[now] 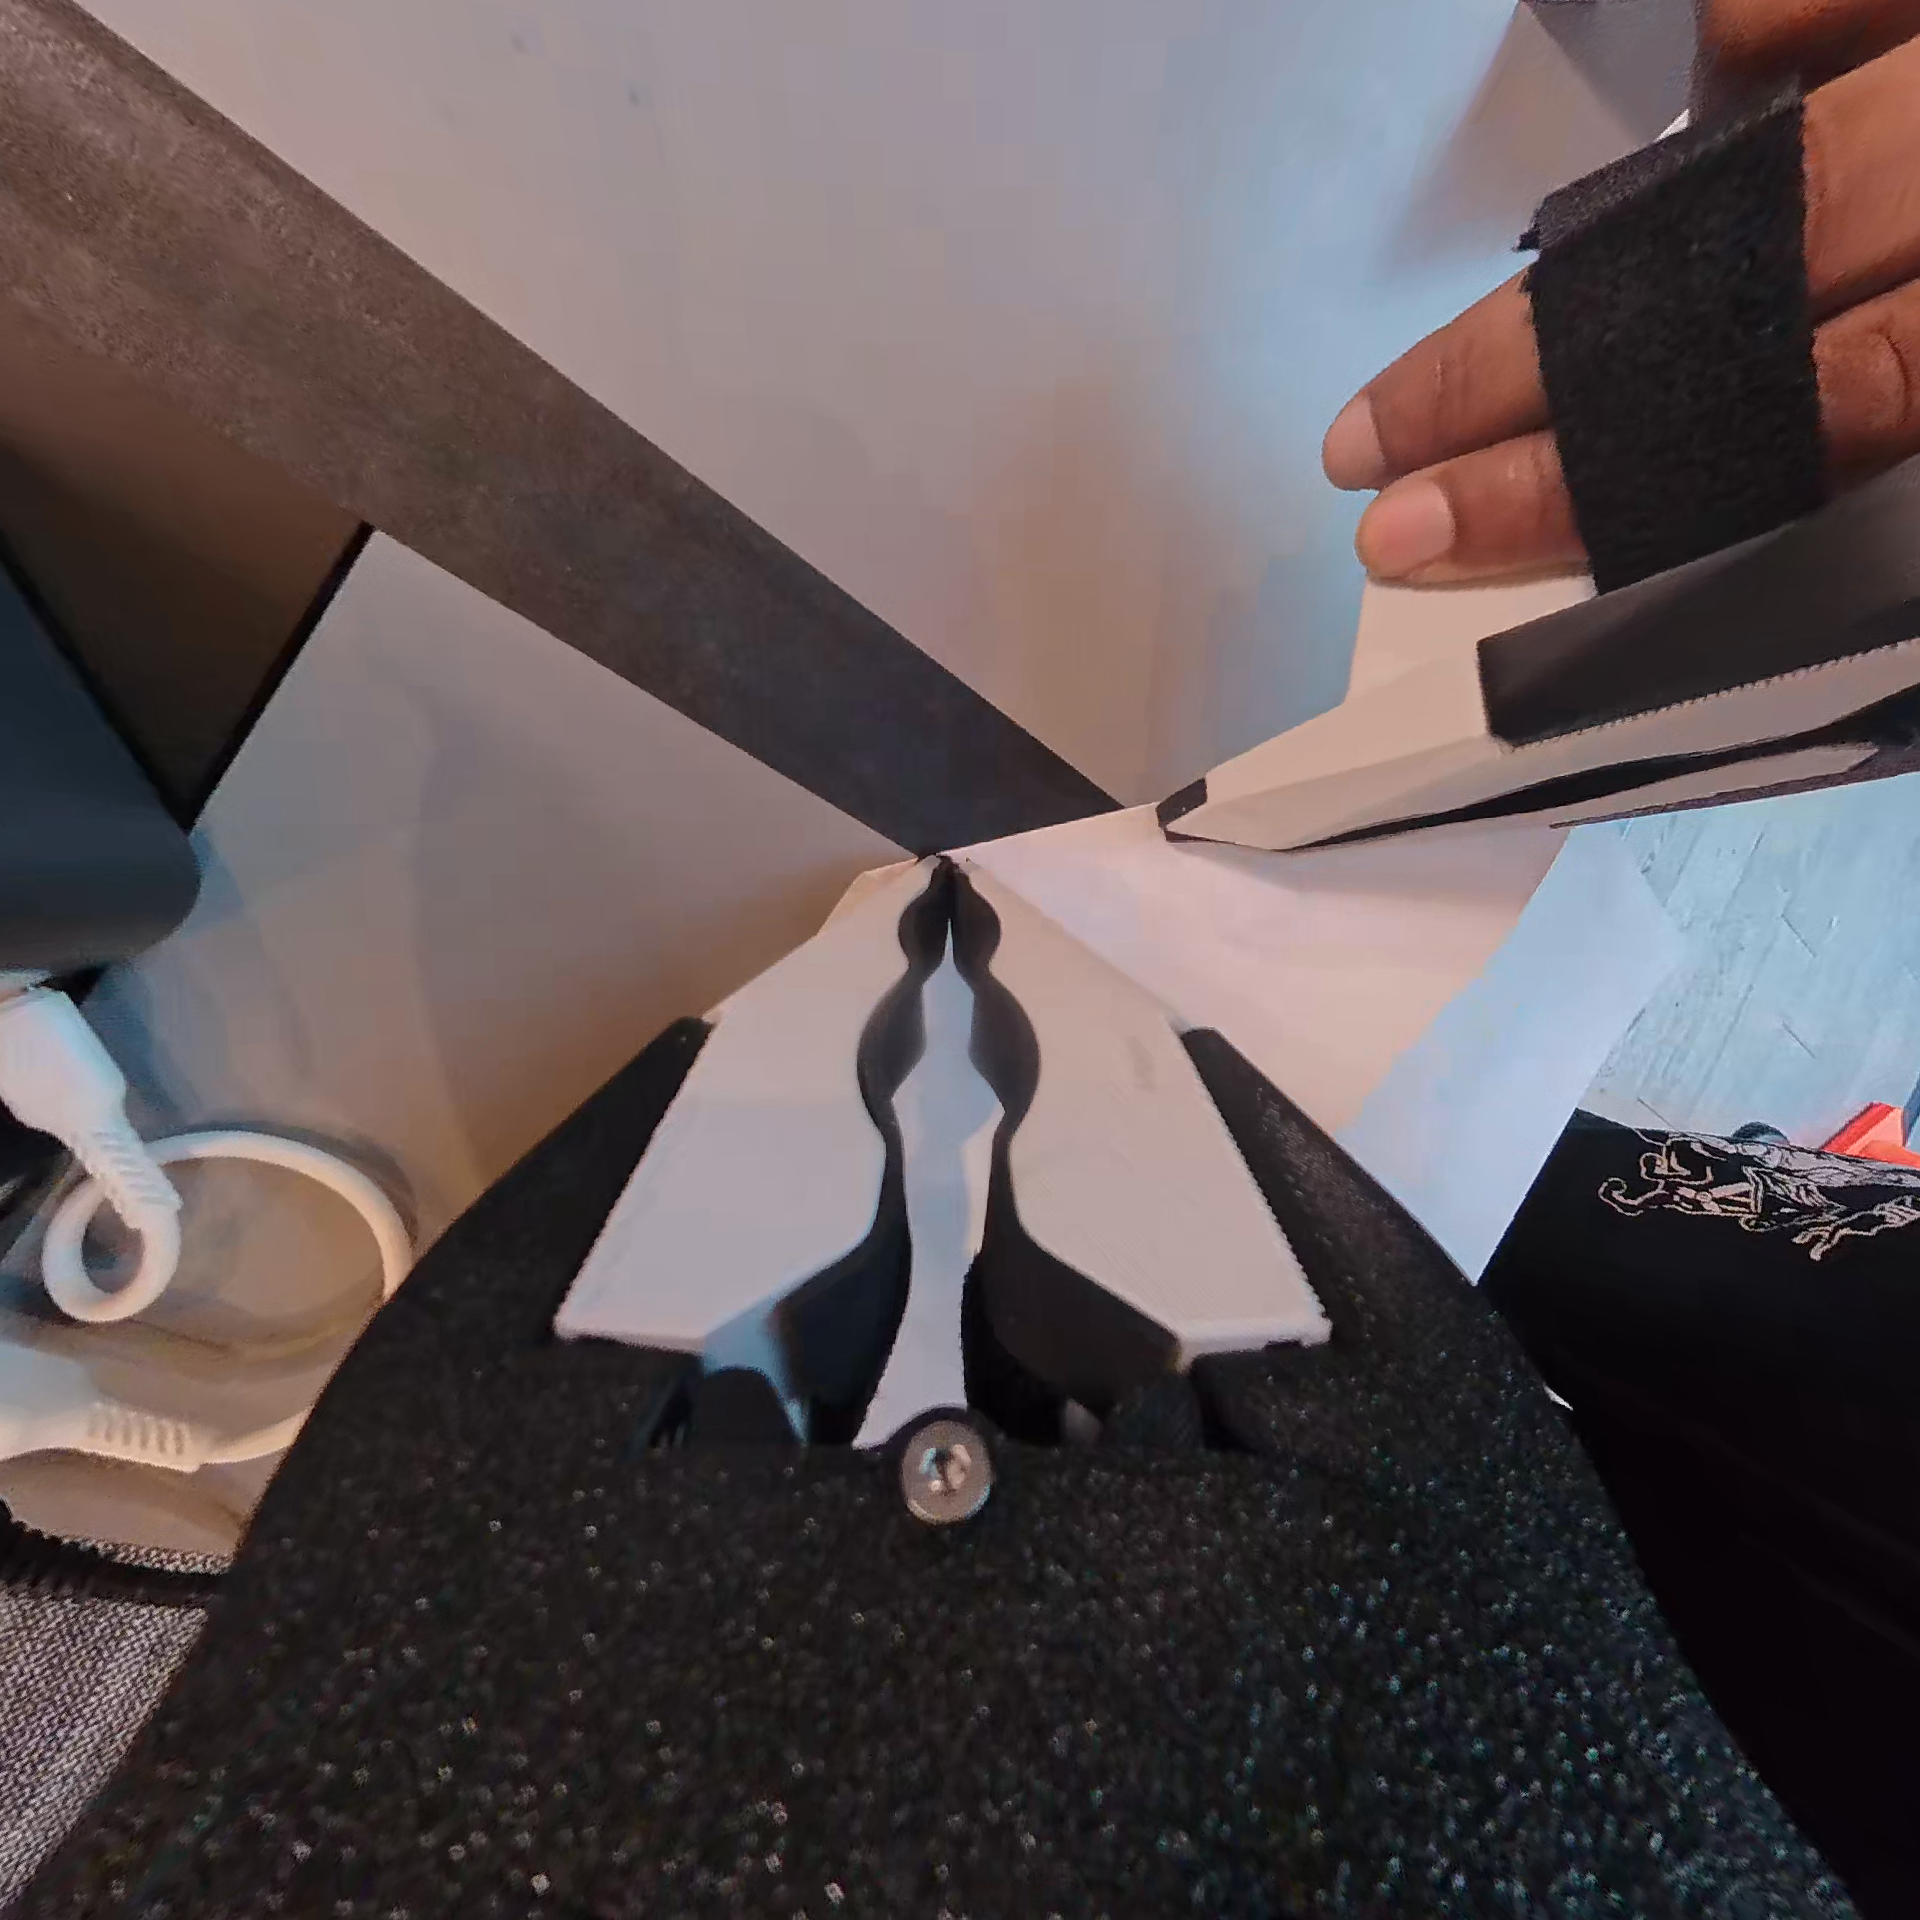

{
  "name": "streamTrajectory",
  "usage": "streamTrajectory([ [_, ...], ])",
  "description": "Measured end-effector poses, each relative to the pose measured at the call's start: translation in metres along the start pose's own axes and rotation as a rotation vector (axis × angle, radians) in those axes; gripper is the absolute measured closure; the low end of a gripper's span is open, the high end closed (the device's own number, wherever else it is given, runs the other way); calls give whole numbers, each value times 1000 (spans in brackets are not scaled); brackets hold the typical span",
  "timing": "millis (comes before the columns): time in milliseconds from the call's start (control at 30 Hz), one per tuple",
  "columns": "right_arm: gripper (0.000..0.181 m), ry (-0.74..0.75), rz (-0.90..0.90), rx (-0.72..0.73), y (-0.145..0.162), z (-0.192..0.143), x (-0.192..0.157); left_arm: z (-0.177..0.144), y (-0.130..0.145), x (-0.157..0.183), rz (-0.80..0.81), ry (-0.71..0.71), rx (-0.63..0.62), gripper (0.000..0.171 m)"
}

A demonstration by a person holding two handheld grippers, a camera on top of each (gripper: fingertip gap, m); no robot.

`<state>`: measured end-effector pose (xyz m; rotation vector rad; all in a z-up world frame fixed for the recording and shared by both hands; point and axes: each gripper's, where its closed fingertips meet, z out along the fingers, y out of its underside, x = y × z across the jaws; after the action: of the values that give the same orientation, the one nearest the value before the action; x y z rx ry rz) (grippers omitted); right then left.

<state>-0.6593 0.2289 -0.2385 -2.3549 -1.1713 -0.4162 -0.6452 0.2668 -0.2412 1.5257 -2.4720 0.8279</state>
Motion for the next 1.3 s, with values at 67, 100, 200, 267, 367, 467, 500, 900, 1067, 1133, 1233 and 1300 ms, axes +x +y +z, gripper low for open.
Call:
streamTrajectory([
  [67, 181, -12, 30, 5, 1, -1, 0, 0, 0, 0, 6, -1, 1, 171],
  [100, 181, -21, 59, 10, 1, -1, -1, 0, 0, 0, 11, -2, 3, 171],
  [200, 181, -57, 151, 22, 1, -2, 1, 0, 0, 0, 22, -2, 7, 171],
  [267, 181, -56, 204, 49, -2, -4, 7, 0, 0, 0, 28, 2, 9, 171],
  [367, 181, -41, 224, 54, 1, -4, 16, 0, 0, 0, 41, 5, 11, 171],
  [467, 181, -64, 193, 48, 6, 0, 9, 0, 0, 0, 41, 9, 14, 171],
  [500, 181, -72, 174, 38, 7, 1, 5, 0, 0, 0, 42, 7, 15, 171],
  [900, 181, -36, 58, 14, 5, -2, 0, 0, 0, 0, 36, 0, 31, 171],
  [1067, 181, -34, 40, 7, 7, -4, -4, -1, 1, 0, 25, 4, 55, 171],
  [1133, 181, -34, 36, 5, 7, -5, -6, -1, 1, 0, 25, 3, 57, 171],
  [1233, 181, -34, 48, 0, 7, -7, -10, -1, 0, -1, 19, 5, 61, 171],
  [1300, 181, -32, 64, 0, 7, -8, -12, -1, 0, -1, 17, 5, 60, 171],
])
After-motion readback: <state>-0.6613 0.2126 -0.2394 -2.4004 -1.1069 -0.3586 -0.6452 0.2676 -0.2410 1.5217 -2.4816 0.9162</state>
